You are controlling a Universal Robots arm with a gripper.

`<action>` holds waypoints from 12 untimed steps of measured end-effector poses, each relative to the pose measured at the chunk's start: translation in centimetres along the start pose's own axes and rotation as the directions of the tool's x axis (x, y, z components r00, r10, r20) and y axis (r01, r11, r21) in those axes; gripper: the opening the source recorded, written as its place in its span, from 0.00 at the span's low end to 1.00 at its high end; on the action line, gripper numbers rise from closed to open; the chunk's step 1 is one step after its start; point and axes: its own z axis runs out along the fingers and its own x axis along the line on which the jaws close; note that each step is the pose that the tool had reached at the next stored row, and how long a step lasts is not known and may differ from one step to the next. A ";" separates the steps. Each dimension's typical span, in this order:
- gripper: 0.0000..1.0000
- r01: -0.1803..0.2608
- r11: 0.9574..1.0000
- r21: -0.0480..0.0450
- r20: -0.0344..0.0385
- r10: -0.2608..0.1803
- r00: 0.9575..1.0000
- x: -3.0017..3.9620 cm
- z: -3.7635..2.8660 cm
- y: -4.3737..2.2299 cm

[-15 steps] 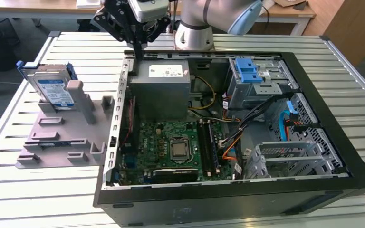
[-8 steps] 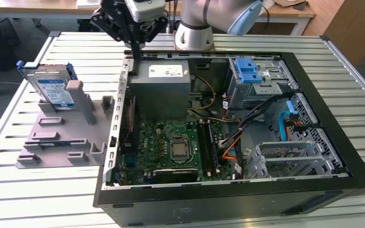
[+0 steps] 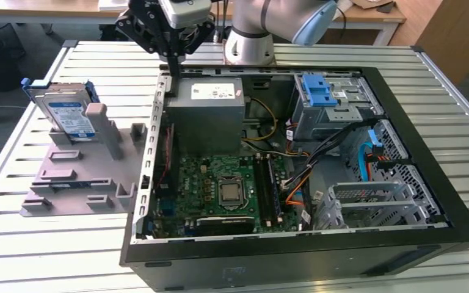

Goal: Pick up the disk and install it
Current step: 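Reach for the disk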

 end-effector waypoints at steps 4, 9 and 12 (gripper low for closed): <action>0.11 0.000 1.000 0.000 0.000 0.000 1.000 0.10 0.00 0.00; 0.11 0.000 1.000 0.000 0.000 0.000 1.000 0.21 0.00 -0.01; 0.11 0.000 1.000 0.000 0.000 0.000 1.000 1.04 0.05 -0.01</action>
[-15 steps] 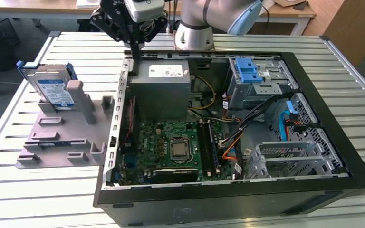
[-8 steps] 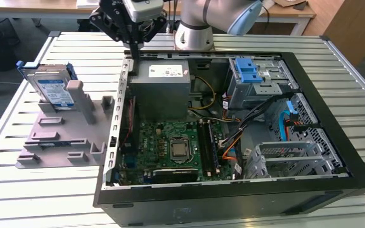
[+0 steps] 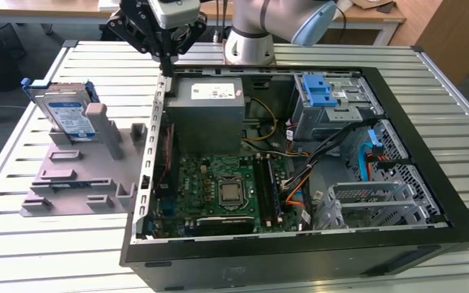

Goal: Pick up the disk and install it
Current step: 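Reach for the disk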

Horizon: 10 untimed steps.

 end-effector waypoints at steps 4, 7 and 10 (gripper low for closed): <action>0.11 0.000 1.000 0.000 0.000 0.000 1.000 0.08 0.00 0.01; 0.11 0.000 1.000 0.000 0.000 0.000 1.000 0.14 0.00 0.01; 0.11 0.000 1.000 0.000 0.000 0.000 1.000 0.20 0.01 0.02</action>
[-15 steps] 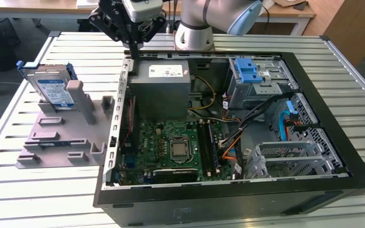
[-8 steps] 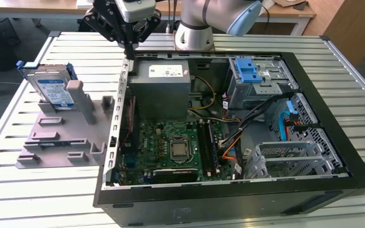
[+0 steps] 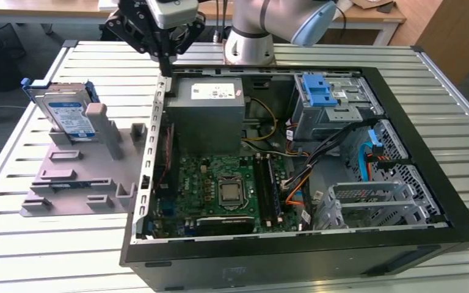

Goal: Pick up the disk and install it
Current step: 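Reach for the disk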

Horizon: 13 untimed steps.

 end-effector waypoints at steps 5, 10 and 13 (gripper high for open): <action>0.11 0.000 1.000 0.000 0.000 0.000 1.000 0.10 0.00 0.01; 0.11 0.000 1.000 0.000 0.000 0.000 1.000 0.23 0.01 0.03; 0.11 0.000 1.000 0.000 0.000 0.000 1.000 0.32 0.01 0.04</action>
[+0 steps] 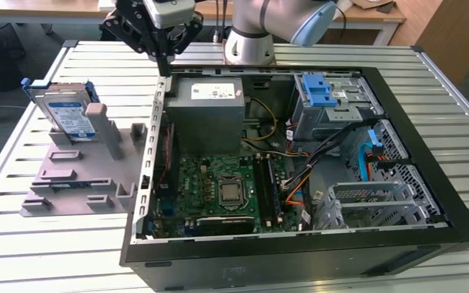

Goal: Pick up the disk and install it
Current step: 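Reach for the disk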

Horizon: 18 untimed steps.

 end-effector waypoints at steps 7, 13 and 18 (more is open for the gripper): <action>0.11 0.000 1.000 0.000 -0.001 0.000 1.000 0.11 0.03 0.00; 0.11 0.000 1.000 0.000 -0.001 0.000 1.000 0.20 0.07 0.00; 0.11 0.000 1.000 0.000 -0.001 0.000 1.000 0.40 0.06 -0.01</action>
